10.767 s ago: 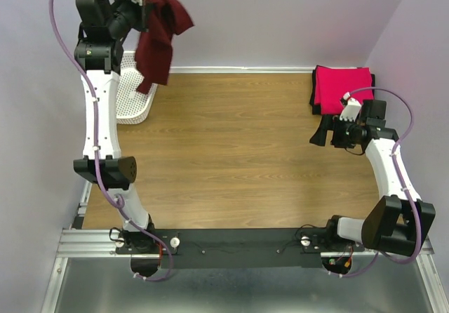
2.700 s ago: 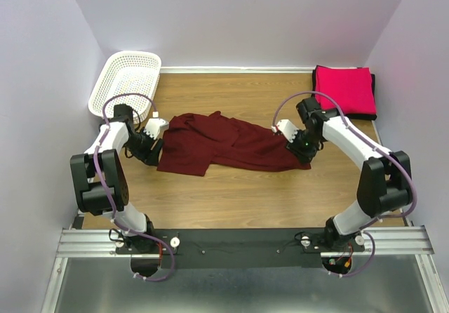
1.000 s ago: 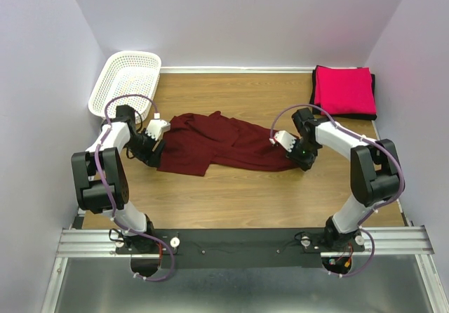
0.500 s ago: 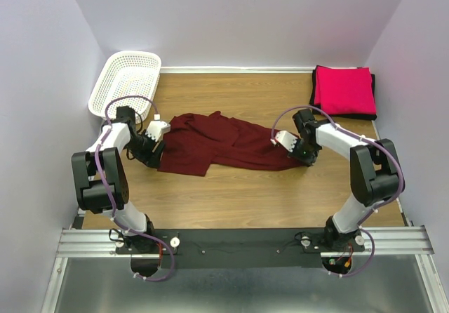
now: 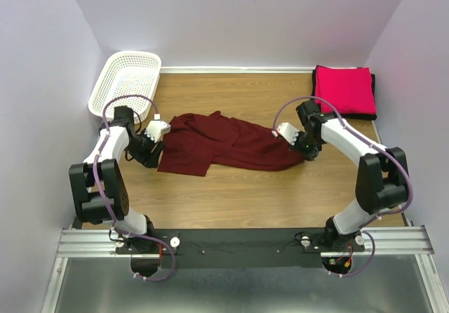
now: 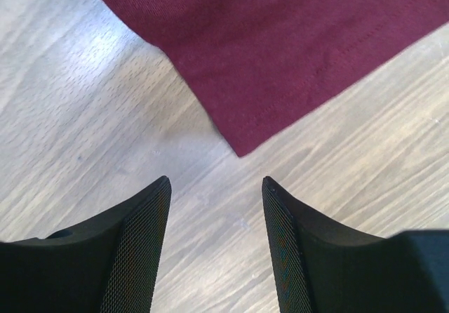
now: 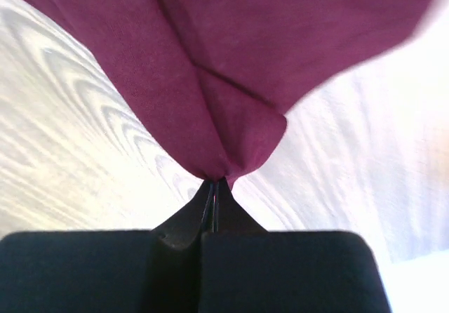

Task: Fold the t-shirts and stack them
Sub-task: Flatten out the tshirt

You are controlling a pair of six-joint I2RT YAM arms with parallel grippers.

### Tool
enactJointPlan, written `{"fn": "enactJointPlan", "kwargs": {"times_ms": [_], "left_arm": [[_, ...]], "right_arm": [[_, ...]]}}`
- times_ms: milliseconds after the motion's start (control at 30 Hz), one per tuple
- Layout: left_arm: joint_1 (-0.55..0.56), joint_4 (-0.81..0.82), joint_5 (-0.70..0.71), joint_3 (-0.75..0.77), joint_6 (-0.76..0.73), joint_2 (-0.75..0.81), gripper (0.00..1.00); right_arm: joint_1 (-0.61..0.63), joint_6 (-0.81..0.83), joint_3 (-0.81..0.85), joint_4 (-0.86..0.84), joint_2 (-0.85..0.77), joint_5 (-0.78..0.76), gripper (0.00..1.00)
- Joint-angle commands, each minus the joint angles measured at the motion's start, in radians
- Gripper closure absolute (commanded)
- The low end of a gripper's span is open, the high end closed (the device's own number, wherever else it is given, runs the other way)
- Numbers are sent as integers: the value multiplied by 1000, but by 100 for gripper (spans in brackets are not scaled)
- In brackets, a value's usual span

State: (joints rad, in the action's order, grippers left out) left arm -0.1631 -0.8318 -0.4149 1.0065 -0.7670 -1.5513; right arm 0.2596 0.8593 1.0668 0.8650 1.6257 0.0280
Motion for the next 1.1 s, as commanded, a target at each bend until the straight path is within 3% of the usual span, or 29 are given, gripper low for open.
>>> {"fn": "enactJointPlan", "kwargs": {"times_ms": [0,233,567,733,767,867,900,933,1067], "left_arm": [[7,-29,21,-38,-46,88,36],[20,13,36,-80,-54,99,31],[224,172,169,-144,21,79,29],[275,249,231,-158,54,11,33],[278,252,234,-158,55,2,36],[284,255,241,-157,57,-27,71],[284,250,248,-158,54,-26,92],[284,247,251,-161,52,-23,100],[284,227,258,-170,32,14,100]], "right_arm": [[-7,-26,76,133,-67,69,99],[-8,-26,58,167,-95,52,99],[-8,-48,30,227,-90,56,99],[-8,-60,55,262,-63,78,96],[-7,-60,55,267,-55,78,94],[-8,-59,48,267,-41,79,93],[-8,-59,47,267,-30,79,92],[-8,-60,47,264,-23,79,92],[-8,-60,47,262,-7,85,90]]}}
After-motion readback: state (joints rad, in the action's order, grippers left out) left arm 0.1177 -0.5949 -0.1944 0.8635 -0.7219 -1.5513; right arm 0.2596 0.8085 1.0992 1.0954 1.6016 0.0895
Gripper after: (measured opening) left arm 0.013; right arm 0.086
